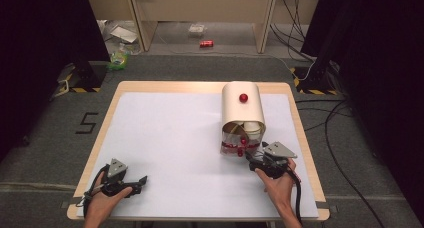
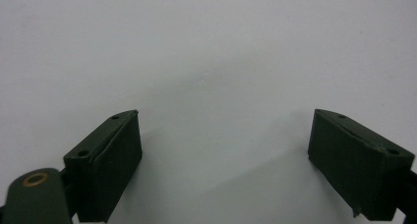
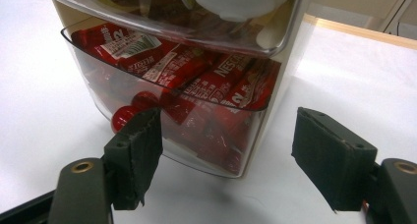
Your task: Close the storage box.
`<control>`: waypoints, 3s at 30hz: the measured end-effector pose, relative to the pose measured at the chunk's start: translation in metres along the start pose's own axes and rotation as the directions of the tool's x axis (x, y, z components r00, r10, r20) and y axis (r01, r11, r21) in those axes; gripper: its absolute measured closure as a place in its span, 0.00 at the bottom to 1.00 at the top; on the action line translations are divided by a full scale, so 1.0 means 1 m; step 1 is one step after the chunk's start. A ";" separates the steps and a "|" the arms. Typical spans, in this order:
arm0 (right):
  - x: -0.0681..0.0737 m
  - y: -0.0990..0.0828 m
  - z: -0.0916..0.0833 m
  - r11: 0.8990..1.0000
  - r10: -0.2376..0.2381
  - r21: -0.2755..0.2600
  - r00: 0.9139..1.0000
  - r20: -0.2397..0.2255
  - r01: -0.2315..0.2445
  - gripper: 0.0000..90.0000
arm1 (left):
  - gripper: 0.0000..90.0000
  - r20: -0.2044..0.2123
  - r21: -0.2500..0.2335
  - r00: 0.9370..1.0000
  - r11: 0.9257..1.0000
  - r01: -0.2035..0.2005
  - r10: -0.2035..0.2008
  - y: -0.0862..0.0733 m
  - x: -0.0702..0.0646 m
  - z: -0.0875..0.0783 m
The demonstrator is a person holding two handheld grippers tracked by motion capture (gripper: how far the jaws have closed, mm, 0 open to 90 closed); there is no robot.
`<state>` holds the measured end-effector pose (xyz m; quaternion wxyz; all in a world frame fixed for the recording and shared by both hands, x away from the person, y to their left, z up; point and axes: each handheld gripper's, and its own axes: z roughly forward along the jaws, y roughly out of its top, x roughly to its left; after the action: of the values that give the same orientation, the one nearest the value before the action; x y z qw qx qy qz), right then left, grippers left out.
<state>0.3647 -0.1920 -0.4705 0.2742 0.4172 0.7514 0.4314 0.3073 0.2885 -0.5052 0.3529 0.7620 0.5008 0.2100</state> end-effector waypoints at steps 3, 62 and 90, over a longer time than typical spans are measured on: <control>0.000 0.000 0.000 1.000 0.003 0.001 1.000 0.000 -0.003 0.31 | 0.14 0.000 0.000 1.000 1.000 0.000 0.000 0.000 0.000 0.000; -0.007 -0.008 -0.037 0.998 0.050 -0.046 0.999 -0.017 -0.051 0.34 | 0.14 0.005 -0.001 1.000 1.000 0.006 -0.006 0.000 0.001 0.000; -0.013 -0.020 -0.060 0.997 0.069 -0.036 0.998 -0.011 -0.070 0.34 | 0.14 0.004 -0.002 1.000 1.000 0.006 -0.006 0.000 0.001 0.000</control>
<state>0.3173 -0.2340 -0.4592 0.2629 0.4357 0.7298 0.4566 0.3077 0.2891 -0.5053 0.3553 0.7606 0.5020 0.2079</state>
